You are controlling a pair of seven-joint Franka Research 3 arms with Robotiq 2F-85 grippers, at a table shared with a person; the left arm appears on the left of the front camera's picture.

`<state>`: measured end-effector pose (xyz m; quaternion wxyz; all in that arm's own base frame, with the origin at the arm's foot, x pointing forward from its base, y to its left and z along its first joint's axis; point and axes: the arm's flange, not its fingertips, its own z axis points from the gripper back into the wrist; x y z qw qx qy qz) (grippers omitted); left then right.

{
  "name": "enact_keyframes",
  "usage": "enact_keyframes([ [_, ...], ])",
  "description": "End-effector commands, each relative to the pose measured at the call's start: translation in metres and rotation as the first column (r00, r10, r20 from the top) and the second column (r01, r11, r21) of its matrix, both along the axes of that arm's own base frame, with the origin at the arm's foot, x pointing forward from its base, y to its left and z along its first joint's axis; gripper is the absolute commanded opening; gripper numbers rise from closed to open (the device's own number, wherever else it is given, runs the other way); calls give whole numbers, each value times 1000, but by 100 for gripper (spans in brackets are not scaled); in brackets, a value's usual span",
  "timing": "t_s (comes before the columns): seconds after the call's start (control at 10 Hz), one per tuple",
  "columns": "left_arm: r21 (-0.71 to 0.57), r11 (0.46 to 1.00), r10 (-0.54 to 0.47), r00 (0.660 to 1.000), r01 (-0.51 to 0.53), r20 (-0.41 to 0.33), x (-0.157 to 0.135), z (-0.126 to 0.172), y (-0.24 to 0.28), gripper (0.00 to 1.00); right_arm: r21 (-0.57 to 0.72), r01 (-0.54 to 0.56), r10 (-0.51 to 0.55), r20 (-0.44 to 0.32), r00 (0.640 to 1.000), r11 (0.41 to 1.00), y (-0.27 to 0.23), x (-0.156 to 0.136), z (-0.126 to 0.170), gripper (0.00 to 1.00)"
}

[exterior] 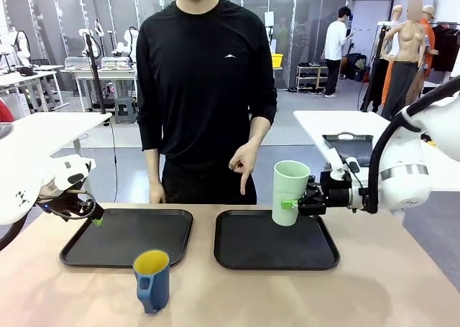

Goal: Sort and store the cups by type.
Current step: Place the picked Reusable plastic cup into the Flat Tray indicated by the person.

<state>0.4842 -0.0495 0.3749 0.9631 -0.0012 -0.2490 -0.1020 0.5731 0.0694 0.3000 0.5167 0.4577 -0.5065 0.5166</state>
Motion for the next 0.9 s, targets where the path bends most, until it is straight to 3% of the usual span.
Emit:
enact_keyframes([
  [0.0,1,1000,0,1000,0,2,1,1,2,100,-12,45,-45,16,999,999,8,24,-20,86],
  [0.5,1,1000,0,1000,0,2,1,1,2,100,-40,89,-90,-35,995,995,13,45,-77,86],
  [0.8,1,1000,0,1000,0,2,1,1,2,100,-51,110,-112,-27,993,993,16,43,-90,86],
])
